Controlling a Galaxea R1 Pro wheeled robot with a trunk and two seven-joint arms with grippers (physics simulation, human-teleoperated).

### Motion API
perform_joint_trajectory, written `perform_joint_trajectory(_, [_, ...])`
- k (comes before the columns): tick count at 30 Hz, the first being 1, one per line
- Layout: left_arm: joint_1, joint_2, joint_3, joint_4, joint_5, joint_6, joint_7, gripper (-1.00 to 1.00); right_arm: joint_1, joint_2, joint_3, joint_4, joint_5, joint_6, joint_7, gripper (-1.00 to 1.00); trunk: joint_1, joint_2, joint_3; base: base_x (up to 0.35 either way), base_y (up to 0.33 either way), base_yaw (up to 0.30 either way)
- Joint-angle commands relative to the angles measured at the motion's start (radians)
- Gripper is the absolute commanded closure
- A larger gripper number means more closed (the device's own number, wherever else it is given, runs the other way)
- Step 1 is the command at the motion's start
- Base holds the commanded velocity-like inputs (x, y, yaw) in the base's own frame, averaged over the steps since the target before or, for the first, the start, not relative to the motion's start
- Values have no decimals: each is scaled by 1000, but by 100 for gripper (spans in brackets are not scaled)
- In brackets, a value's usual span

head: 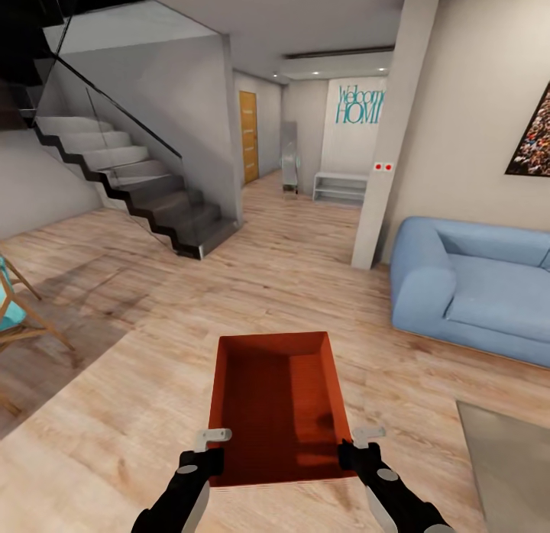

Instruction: Move the two storage containers from the living room to the garage. In the garage, place one container on the floor and stack the other container on top of it (either order is fine).

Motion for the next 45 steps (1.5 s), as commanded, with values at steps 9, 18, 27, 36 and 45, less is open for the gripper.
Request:
perform_joint_trajectory(9, [0, -1, 1, -4, -21, 7, 4, 100, -1, -7, 7, 3, -14, -4, 0, 100, 1, -2, -2, 330, 0, 0])
perform_joint_trajectory(18, [-1, -1, 1, -4, -21, 7, 3, 100, -1, -7, 8, 3, -14, -4, -1, 100, 1, -2, -2, 330, 0, 0])
perform_joint_trajectory(27, [0, -1, 1, -4, -21, 8, 4, 100, -1, -7, 8, 3, -14, -4, 0, 100, 1, -2, -2, 330, 0, 0])
perform_joint_trajectory(36, [-1, -1, 1, -4, -21, 8, 3, 100, -1, -7, 8, 3, -14, -4, 0, 100, 1, -2, -2, 330, 0, 0])
perform_joint_trajectory(45, [-1, -1, 1, -4, -21, 9, 3, 100, -1, -7, 8, 3, -14, -4, 0, 100, 1, -2, -2, 330, 0, -90])
